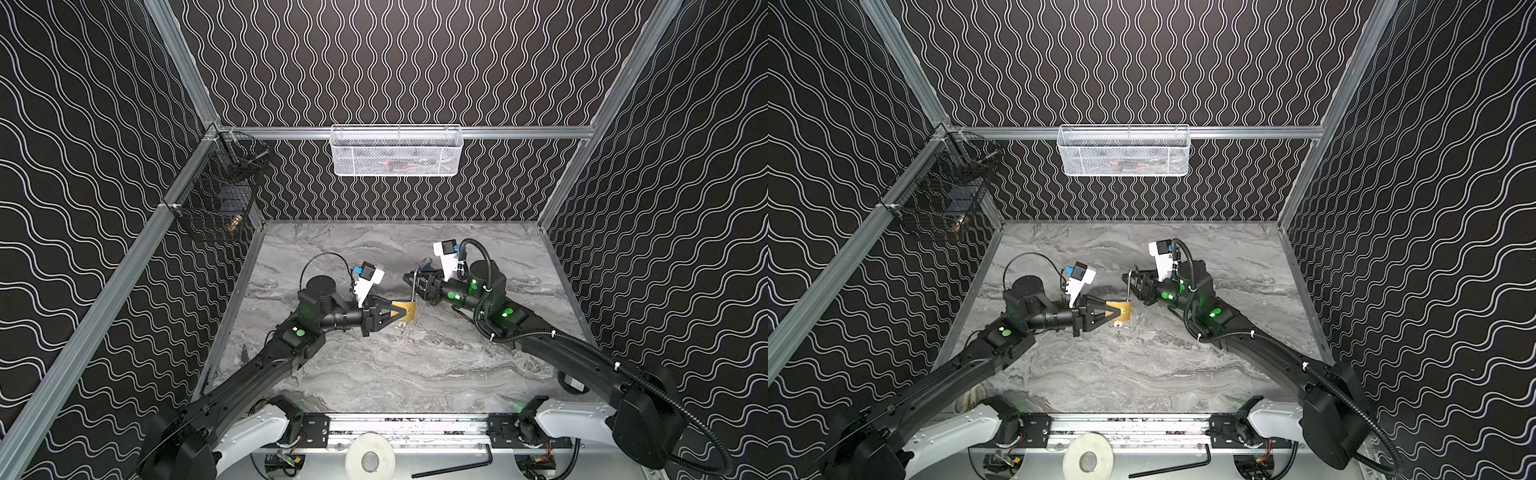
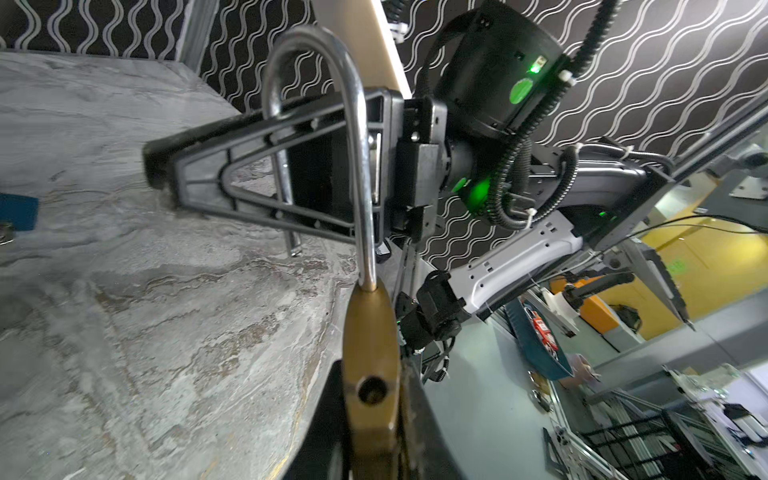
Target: Unlock with the key
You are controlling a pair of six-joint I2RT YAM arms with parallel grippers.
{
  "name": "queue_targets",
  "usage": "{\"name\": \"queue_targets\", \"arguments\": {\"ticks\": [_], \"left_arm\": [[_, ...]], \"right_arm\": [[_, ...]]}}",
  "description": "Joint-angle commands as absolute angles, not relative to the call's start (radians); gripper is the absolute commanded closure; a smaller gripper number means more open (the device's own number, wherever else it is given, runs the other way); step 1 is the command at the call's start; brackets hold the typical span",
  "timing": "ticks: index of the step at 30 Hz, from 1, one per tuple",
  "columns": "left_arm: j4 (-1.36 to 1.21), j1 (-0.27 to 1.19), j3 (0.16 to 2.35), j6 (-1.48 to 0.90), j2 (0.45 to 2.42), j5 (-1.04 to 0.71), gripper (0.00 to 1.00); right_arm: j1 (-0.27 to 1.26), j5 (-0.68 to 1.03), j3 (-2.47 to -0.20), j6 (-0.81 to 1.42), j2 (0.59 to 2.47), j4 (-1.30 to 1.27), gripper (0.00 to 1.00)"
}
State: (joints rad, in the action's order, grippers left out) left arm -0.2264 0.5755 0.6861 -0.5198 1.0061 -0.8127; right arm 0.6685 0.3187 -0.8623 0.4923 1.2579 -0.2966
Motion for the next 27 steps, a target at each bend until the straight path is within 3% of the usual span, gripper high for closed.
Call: {"name": "queue_targets", "arguments": {"ticks": [1,11,27], "left_arm": [[-0.164,0.576,0.707,-0.411,0.993,-0.768,1.0],[-0.019,0.595,0.731,-0.315,0.951,-0.492,1.0],[-0.054,0.595,0.723,-0.323,0.966,-0.514,1.0]], "right_arm": [[0.667,0.191,-0.885,0.475,1.252,-0.186,0.63],[0.672,0.214,-0.882,0.471,1.232,-0.184,0.65],[0.68,0.287,-0.835,0.47,1.208,-0.274,0.65]]}}
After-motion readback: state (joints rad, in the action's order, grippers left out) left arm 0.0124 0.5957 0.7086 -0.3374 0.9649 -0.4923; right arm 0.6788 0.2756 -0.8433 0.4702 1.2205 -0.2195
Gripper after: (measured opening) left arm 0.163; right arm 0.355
